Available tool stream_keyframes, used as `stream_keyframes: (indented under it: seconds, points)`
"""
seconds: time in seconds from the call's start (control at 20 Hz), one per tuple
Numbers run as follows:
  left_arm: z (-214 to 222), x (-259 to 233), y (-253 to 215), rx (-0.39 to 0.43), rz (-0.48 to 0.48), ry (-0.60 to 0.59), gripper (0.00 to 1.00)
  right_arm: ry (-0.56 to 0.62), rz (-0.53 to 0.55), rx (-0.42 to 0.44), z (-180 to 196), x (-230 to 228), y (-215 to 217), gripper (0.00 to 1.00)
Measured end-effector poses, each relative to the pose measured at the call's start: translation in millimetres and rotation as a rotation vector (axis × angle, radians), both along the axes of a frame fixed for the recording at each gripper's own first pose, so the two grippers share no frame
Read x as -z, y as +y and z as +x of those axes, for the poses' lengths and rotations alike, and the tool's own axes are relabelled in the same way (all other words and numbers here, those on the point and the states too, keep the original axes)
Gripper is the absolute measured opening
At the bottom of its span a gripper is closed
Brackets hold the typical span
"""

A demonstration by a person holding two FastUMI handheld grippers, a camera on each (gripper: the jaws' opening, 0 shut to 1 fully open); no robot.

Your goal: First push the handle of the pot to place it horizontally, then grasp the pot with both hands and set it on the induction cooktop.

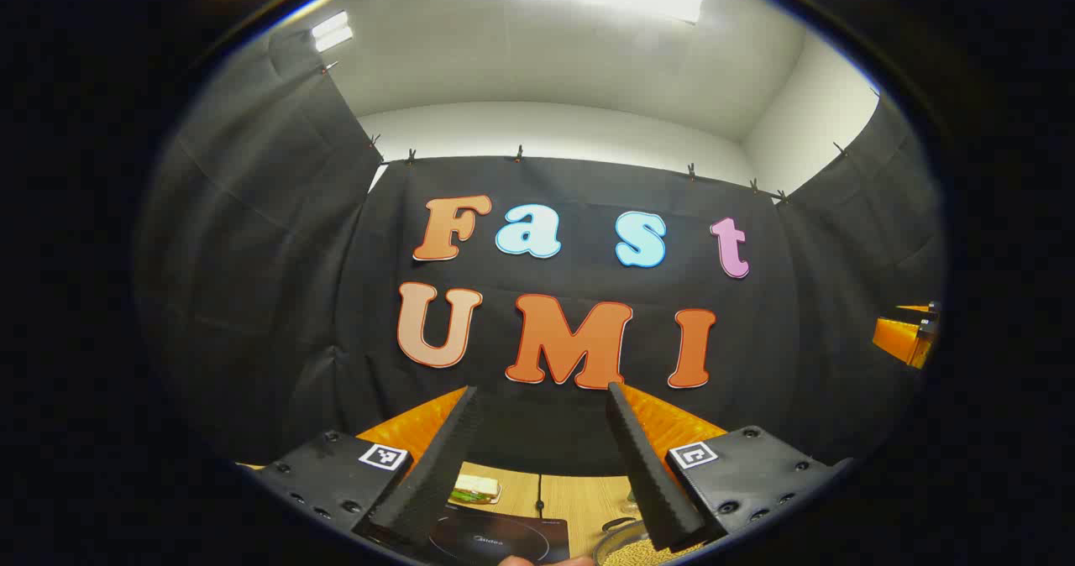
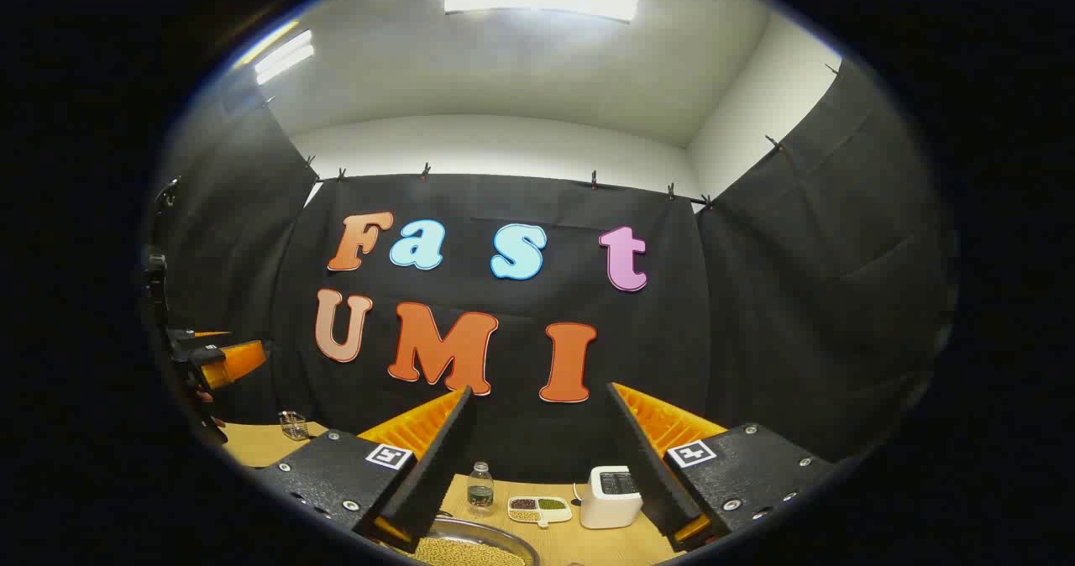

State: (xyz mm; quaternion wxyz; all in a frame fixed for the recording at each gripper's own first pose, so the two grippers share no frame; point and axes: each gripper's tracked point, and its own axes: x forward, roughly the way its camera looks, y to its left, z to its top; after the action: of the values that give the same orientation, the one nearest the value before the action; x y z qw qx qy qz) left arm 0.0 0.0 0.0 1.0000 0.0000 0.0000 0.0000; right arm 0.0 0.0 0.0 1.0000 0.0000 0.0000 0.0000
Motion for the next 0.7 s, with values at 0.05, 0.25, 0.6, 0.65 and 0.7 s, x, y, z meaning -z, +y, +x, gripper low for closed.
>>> stream_keyframes:
  seconds: [0.05,0.25,0.6,0.65,0.7]
  points:
    - [2,1,0,0.001,0.0,0.001,0.96,-0.001,-0.001,-0.002,0,0,1,0.95]
    - [6,-4,3,-0.006,0.021,0.001,0.98,-0.005,0.008,-0.019,3,-2,8,0.95]
    - [7,-14,7,0.0,0.007,-0.008,0.98,-0.013,0.009,-0.037,6,-5,14,0.95]
    - [6,-14,7,0.001,0.004,-0.011,0.98,-0.008,0.011,-0.04,5,-3,14,0.95]
    - [5,-15,7,0.003,0.006,-0.013,0.98,-0.006,0.013,-0.043,7,-2,15,0.95]
